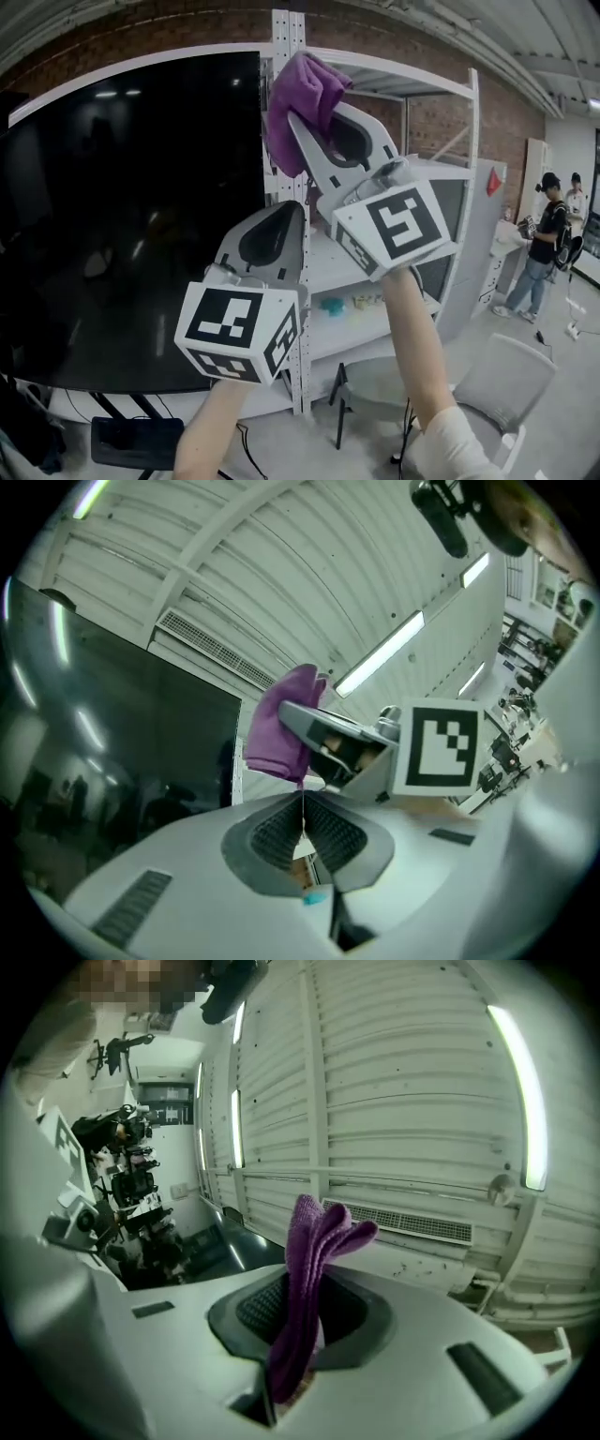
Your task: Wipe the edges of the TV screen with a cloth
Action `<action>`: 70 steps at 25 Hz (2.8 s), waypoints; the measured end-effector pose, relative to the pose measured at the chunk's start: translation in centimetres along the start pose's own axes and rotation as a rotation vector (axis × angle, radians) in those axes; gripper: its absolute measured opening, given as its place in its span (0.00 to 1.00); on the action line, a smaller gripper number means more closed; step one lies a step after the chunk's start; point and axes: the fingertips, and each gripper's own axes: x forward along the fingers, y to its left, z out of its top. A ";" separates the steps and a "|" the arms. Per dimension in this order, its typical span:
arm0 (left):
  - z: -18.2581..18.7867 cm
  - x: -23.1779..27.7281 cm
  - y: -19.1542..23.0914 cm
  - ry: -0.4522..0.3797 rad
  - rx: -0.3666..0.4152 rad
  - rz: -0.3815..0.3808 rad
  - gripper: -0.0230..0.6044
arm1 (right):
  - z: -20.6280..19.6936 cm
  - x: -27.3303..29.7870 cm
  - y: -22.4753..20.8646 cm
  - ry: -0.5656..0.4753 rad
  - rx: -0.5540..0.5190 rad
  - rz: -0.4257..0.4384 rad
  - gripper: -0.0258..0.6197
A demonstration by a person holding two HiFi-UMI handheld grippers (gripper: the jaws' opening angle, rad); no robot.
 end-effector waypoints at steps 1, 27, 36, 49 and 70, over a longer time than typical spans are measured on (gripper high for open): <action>0.3 0.5 0.0 -0.006 0.001 0.002 0.06 | -0.3 0.8 -0.4 0.013 0.003 -0.002 0.13; 1.3 -0.9 5.0 -0.006 0.051 0.087 0.06 | -4.1 7.2 -1.8 0.088 0.051 0.072 0.13; -0.6 -2.0 5.7 0.014 0.004 0.094 0.06 | -6.3 3.3 2.7 0.125 0.035 0.076 0.13; -4.6 -3.6 5.7 0.064 -0.052 0.101 0.06 | -10.7 -3.0 9.1 0.239 0.067 0.178 0.13; -21.0 -13.4 4.0 0.272 -0.167 0.169 0.06 | -20.6 -16.5 21.6 0.532 0.204 0.195 0.13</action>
